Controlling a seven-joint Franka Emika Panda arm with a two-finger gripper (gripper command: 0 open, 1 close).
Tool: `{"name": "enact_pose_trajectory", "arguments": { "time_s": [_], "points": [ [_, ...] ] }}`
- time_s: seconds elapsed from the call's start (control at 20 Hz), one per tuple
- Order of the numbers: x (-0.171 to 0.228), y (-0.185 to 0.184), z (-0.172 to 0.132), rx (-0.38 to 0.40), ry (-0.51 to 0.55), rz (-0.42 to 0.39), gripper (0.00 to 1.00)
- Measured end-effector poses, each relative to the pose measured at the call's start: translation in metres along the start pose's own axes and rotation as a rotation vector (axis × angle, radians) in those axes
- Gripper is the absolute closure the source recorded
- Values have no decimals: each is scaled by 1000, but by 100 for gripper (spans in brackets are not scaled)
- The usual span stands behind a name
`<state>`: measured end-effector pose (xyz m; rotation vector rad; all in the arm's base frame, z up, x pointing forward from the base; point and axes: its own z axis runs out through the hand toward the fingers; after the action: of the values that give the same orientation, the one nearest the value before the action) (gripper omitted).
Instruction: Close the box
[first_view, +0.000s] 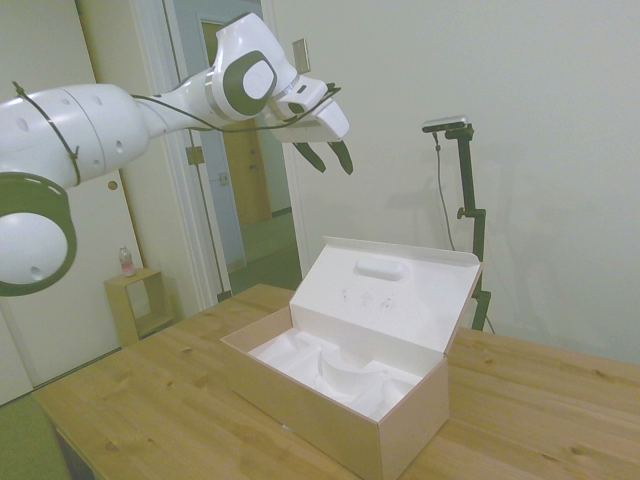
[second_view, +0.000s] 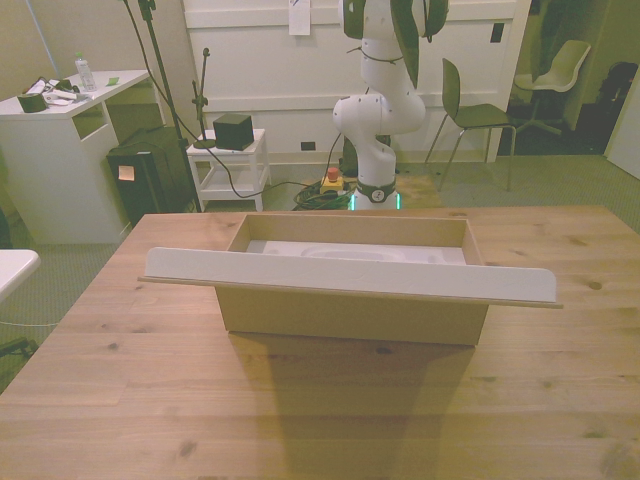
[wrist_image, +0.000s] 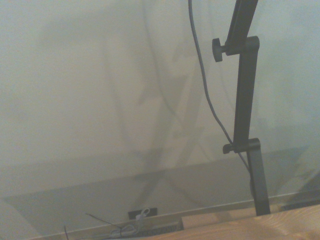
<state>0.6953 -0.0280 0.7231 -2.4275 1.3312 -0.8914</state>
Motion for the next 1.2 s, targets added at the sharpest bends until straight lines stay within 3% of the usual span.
{"name": "enact_pose_trajectory", "arguments": {
  "time_s": [0.25, 0.6, 1.2],
  "points": [
    [0, 2, 59, -55, -24, 8, 0],
    [6, 12, 108, -94, -37, 21, 0],
    [-1, 45, 222, -168, -35, 15, 0]
  ]
}}
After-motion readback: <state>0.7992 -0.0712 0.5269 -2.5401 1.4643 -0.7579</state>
